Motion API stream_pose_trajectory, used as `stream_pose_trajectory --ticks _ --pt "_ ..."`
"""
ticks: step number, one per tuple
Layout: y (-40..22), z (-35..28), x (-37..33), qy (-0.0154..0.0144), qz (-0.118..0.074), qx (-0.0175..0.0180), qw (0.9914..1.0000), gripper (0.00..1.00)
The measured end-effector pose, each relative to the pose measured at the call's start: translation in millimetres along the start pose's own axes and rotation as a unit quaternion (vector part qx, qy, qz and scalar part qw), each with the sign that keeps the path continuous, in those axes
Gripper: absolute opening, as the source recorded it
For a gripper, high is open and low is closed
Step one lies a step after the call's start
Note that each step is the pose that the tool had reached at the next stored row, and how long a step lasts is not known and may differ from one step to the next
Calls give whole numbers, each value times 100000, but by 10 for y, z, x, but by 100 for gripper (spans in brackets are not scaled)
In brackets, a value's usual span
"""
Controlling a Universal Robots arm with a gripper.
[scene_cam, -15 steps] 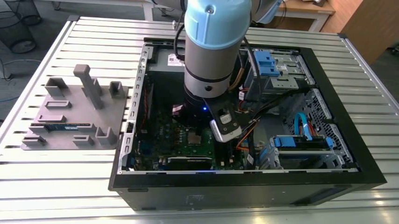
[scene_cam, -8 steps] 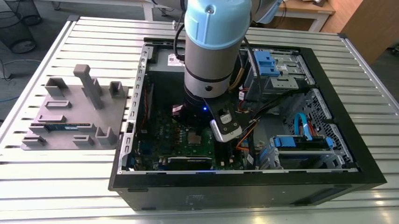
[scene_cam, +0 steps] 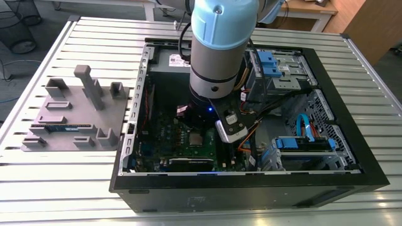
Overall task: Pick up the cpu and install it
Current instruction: 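Close the cpu cover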
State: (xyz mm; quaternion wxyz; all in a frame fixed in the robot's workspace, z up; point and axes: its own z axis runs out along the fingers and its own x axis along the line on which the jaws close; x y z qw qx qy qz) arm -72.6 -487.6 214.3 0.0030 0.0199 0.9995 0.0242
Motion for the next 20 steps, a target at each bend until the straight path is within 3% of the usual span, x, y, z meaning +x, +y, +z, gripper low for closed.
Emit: stream_pose_trajectory --ticks 8,14,18,20 --pt "2 -4 -14 8 -66 -1 100000 11" --pt "5 -63 -15 8 -131 -21 100000 11" --pt "4 -61 -15 114 -2298 -29 99974 11" --pt "5 -59 -16 188 -3987 -112 99920 11"
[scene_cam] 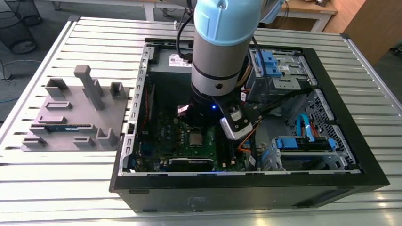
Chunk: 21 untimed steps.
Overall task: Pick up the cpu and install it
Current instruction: 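Close the cpu cover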
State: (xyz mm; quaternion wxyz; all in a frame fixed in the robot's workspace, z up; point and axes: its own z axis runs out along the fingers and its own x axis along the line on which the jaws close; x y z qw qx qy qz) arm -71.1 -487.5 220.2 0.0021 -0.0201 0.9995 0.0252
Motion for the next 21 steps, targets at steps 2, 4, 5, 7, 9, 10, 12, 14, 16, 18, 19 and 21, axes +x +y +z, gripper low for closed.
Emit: stream_pose_trajectory --ticks 2,4,5,7,9,10,12,14,16,18,19,21 --pt "0 1 -2 45 -1003 -71 99995 11" --pt "-1 1 -7 70 -1555 -127 99988 11" --pt "-1 2 -12 77 -1721 -166 99985 11" --pt "0 3 -27 88 -2004 -228 99980 11" --pt "3 2 -47 98 -2249 -276 99974 11" --pt "5 3 -57 103 -2362 -300 99972 11" --pt "9 4 -81 113 -2570 -340 99966 11" --pt "17 5 -105 114 -2733 -380 99962 11" --pt "33 7 -125 123 -2854 -390 99958 11" --pt "58 10 -135 128 -2923 -394 99956 11" --pt "72 11 -139 126 -2951 -397 99956 11" --pt "95 14 -142 129 -3015 -425 99954 11"
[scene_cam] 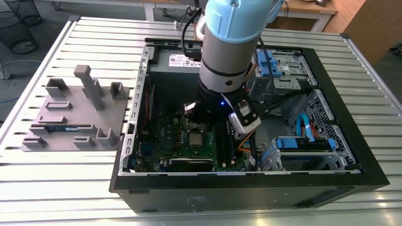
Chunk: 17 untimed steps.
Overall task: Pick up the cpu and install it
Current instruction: 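Close the cpu cover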
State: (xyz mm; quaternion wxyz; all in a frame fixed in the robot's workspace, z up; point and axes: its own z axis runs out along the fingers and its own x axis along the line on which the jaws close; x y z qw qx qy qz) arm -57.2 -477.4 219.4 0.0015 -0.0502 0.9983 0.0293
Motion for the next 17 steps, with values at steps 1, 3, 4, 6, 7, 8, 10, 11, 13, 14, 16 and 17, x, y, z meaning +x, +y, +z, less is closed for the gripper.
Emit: stream_pose_trajectory --ticks 1,3,4,6,7,8,10,11,13,14,16,17 --pt "11 3 -1 -11 -30 -20 100000 11" --pt "16 7 -1 -259 -69 -44 100000 11" --pt "17 9 -2 -481 -95 -77 99999 11" --pt "18 14 -2 -974 -164 -180 99995 11" --pt "21 17 -3 -1207 -205 -235 99992 11" --pt "27 18 -3 -1331 -241 -266 99990 11" --pt "48 22 -6 -1447 -310 -311 99989 11" --pt "62 24 -8 -1480 -343 -321 99988 11" --pt "90 29 -12 -1542 -406 -347 99987 11" --pt "106 31 -15 -1570 -449 -355 99986 11" --pt "128 35 -21 -1657 -560 -402 99984 11" --pt "135 37 -23 -1723 -630 -439 99982 11"
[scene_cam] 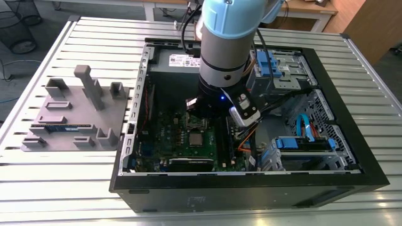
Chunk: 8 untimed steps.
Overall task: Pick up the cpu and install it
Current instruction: 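Close the cpu cover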
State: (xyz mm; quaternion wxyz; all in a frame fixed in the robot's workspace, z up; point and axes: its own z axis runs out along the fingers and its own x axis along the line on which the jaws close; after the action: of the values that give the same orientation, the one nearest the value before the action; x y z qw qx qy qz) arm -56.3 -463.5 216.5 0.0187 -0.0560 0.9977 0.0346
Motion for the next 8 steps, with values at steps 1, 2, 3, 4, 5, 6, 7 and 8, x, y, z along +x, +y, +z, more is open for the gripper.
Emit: stream_pose_trajectory --ticks 1,2,3,4,5,6,7,8 --pt "6 2 -2 -74 -80 -48 100000 11" --pt "10 5 -4 -163 -150 -109 100000 11" --pt "15 6 -5 -250 -218 -168 99999 11" --pt "21 8 -8 -320 -288 -219 99999 11" --pt "28 10 -13 -355 -354 -250 99998 11" --pt "35 12 -18 -372 -417 -271 99998 11" --pt "42 14 -26 -380 -482 -287 99998 11" --pt "50 17 -33 -387 -541 -304 99997 11"
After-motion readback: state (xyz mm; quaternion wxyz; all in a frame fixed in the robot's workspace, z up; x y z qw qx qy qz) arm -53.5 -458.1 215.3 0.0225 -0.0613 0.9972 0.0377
